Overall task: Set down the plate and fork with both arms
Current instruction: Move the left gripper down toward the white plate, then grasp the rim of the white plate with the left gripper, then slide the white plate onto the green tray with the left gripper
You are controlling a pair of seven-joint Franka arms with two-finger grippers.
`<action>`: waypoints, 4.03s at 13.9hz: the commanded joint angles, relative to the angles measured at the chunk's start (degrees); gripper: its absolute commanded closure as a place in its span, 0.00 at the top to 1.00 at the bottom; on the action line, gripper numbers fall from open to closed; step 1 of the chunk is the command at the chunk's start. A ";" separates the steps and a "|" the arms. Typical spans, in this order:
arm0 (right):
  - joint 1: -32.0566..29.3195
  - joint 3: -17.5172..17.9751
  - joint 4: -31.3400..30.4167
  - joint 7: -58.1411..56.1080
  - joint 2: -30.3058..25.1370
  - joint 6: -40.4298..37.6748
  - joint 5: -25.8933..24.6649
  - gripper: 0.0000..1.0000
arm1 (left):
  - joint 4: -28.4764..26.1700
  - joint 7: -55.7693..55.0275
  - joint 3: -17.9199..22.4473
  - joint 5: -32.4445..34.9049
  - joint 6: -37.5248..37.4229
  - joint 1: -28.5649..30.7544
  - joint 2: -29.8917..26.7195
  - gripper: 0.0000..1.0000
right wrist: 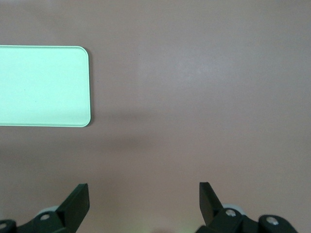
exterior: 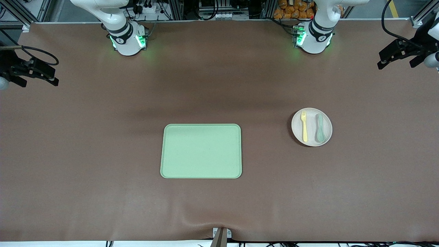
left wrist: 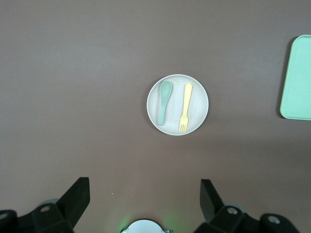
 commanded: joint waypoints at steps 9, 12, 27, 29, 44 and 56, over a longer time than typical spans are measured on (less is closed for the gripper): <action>-0.49 0.17 -1.54 -0.68 -0.67 0.88 0.39 1.00 | -1.76 3.38 1.62 -0.59 0.85 1.73 4.95 1.00; 0.04 -0.01 -1.54 -0.68 -0.67 0.88 0.39 1.00 | -13.52 3.47 1.62 -0.68 12.70 3.14 4.42 1.00; -0.05 -0.01 -1.54 -0.59 -0.67 0.53 0.39 1.00 | -37.29 2.85 1.27 -6.57 55.45 4.64 20.58 0.85; -0.05 -0.01 -1.54 -0.59 -0.67 0.44 0.39 1.00 | -37.20 2.85 1.18 -7.70 56.24 4.64 22.34 0.76; -0.05 -0.01 -1.54 -0.59 -0.67 0.35 0.39 1.00 | -37.11 3.56 0.22 -13.16 61.17 4.55 29.73 0.15; -0.05 -0.01 -1.54 -0.59 -0.67 0.35 0.39 1.00 | -30.01 2.59 -7.94 -27.56 56.95 4.20 27.80 0.00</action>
